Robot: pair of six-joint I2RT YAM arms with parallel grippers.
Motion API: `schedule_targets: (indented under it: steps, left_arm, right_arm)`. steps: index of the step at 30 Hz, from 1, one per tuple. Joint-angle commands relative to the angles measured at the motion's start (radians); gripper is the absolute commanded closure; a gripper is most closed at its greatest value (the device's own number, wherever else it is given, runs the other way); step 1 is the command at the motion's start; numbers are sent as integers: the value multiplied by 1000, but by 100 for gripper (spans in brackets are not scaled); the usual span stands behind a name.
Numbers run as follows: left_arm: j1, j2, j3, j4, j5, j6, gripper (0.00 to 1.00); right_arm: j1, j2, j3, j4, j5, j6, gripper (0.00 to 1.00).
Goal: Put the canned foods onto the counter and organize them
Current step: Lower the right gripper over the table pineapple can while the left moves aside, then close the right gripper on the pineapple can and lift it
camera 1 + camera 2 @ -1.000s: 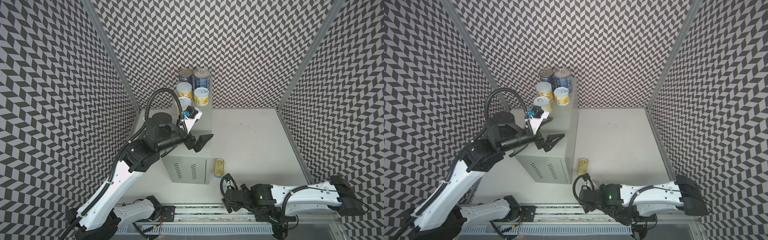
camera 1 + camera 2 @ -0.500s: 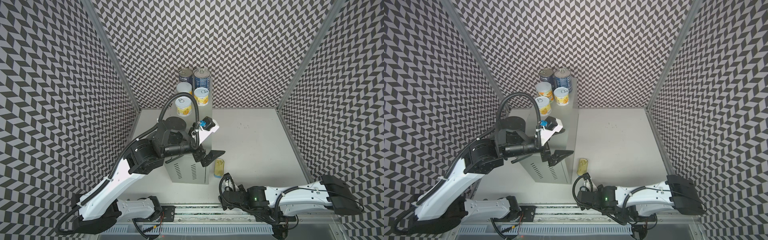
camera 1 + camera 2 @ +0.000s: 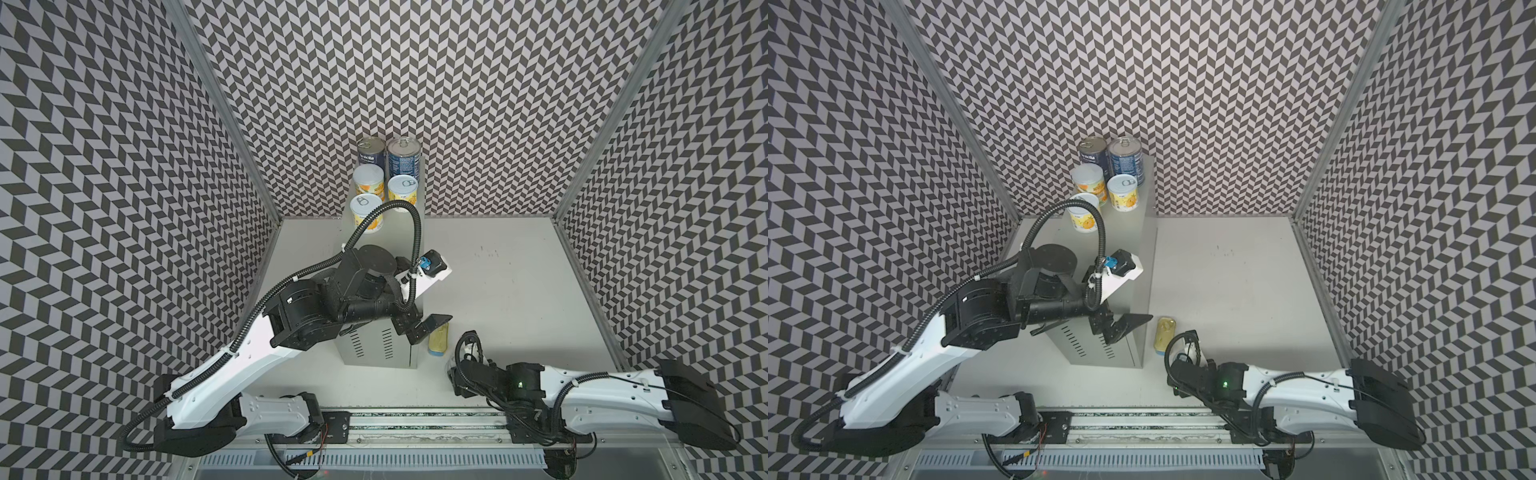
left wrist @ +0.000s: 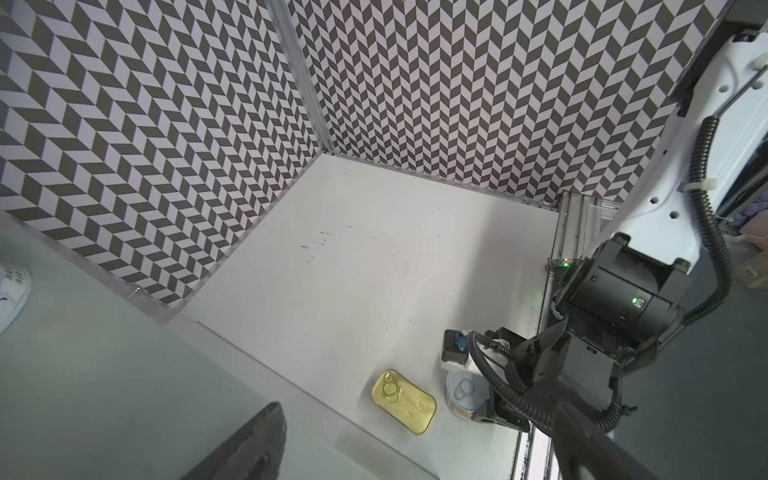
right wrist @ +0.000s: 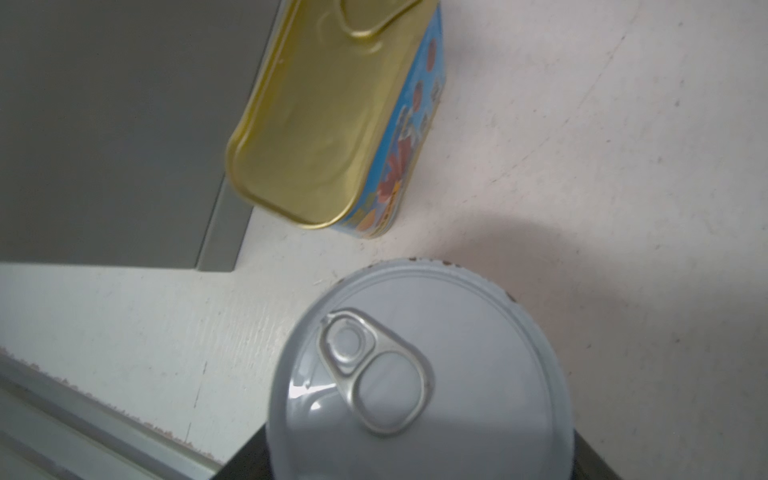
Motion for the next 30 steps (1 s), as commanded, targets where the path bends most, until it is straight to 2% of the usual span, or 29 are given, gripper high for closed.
schedule_targets:
  steps: [1, 9, 15, 18, 25, 30]
  left_arm:
    - [-5, -30, -9, 16, -21, 21, 0]
    - [-7, -30, -35, 49, -34, 56, 0]
    - [-7, -21, -57, 79, -2, 66, 0]
    - [-7, -11, -57, 84, 24, 69, 0]
    - [-4, 0, -76, 102, 25, 77, 0]
    - [11, 4, -91, 128, 57, 81, 0]
  right_arm:
    - [-88, -44, -7, 44, 9, -42, 29]
    - [-353, -14, 48, 124, 27, -227, 29]
    - [-610, 124, 107, 281, -20, -429, 29]
    - [-698, 202, 153, 351, -52, -512, 30]
    - [-810, 425, 326, 365, -135, -611, 29]
    - [-821, 538, 409, 375, -151, -629, 27]
